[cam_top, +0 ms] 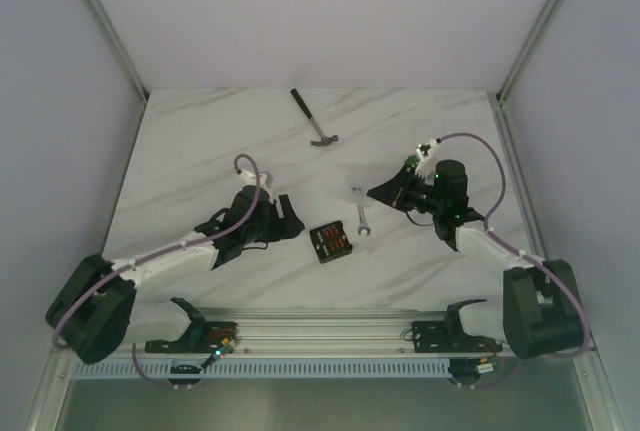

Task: Snap on the fuse box
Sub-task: Pick up the fuse box cover from the center of the board, then close the fuse box cover on the fuse box base.

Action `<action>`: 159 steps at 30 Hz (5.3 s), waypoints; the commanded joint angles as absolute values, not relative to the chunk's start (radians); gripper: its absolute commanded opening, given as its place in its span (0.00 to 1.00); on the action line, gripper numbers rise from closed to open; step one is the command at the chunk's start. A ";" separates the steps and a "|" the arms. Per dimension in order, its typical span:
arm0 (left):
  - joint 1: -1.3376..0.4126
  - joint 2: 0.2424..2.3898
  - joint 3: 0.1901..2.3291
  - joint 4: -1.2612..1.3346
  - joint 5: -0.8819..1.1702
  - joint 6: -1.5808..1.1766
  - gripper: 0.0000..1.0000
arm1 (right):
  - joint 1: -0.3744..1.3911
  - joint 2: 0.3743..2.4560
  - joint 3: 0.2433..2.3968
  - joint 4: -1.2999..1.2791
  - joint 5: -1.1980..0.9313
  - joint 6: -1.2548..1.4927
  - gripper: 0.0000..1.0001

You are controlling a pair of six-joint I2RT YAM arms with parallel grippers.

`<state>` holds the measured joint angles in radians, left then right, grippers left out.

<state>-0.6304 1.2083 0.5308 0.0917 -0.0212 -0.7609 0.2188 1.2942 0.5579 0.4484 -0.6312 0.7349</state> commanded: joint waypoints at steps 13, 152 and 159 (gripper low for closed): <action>-0.785 1.438 0.711 -0.030 -0.090 -0.681 0.56 | 0.219 1.123 0.501 0.211 -0.683 0.559 0.11; -0.662 1.533 0.822 -0.012 0.032 -0.572 0.78 | 0.707 1.410 0.575 0.306 -0.198 0.909 0.54; -0.687 1.499 0.814 -0.024 0.028 -0.592 0.71 | 0.710 1.420 0.581 0.307 -0.188 0.940 0.48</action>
